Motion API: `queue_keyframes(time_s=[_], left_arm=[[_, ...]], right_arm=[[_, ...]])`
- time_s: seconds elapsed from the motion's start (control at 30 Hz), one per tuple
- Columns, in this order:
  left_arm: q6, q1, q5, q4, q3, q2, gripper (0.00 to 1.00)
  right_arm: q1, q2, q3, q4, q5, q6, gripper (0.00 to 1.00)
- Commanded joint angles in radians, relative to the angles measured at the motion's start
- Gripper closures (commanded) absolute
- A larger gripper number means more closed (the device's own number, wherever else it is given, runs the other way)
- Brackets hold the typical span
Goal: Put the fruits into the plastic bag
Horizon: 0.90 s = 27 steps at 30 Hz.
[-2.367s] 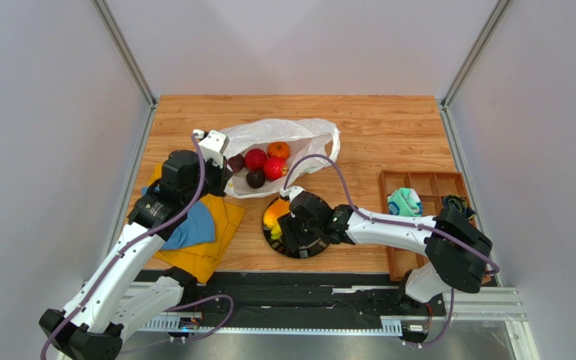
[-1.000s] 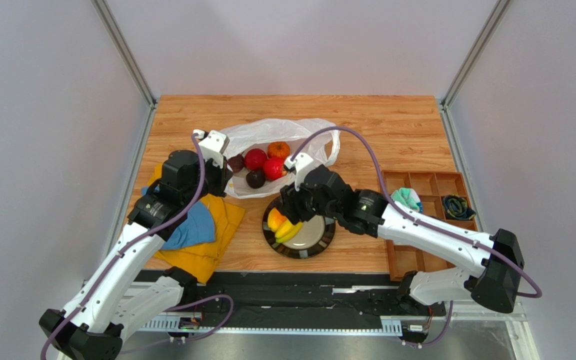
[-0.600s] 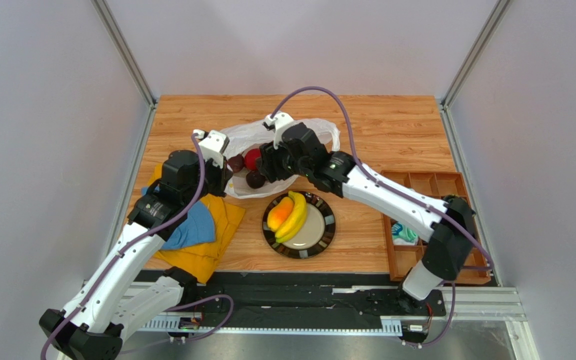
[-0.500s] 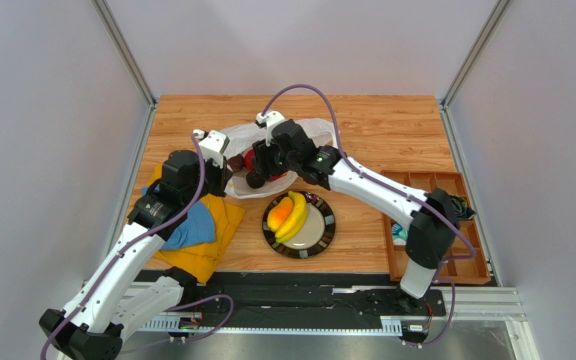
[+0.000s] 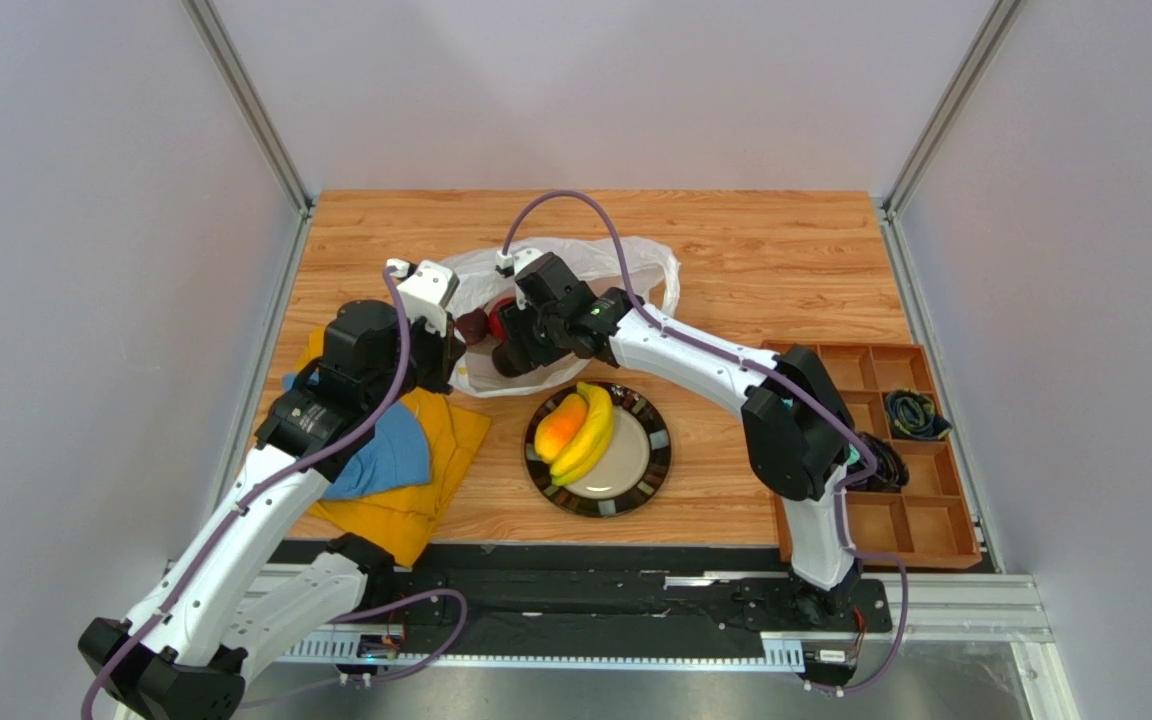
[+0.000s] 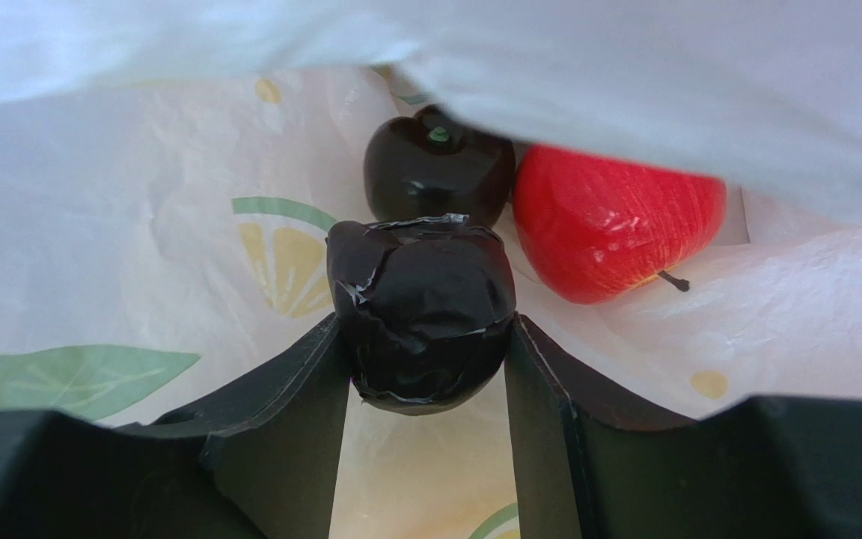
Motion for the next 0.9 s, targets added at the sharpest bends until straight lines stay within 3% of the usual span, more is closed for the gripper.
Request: queue_keyframes(time_s=[0.0,0.07,0.2,0.3,0.87], left_arm=[[-0.011,-0.002,0.008,0.012,0.040,-0.008,1.00],[-0.011,-0.002,0.005,0.012,0.040,-0.008,1.00],[-0.011,-0.002,0.008,0.012,0.040,-0.008,1.00],[-0.011,-0.002,0.011,0.012,0.040,-0.006,1.00],[-0.013,-0.002,0.011,0.012,0.040,-0.004,1.00]], right_arm=[[-0.009,0.040,0.062,-0.013,-0.010,0.015,0.57],[-0.011,0.051,0.075,-0.028,-0.009,0.016,0.54],[-0.016,0.060,0.078,-0.039,-0.012,0.019,0.25],[-0.019,0.062,0.075,-0.041,-0.009,0.025,0.20],[-0.019,0.013,0.072,-0.036,-0.065,0.032,0.22]])
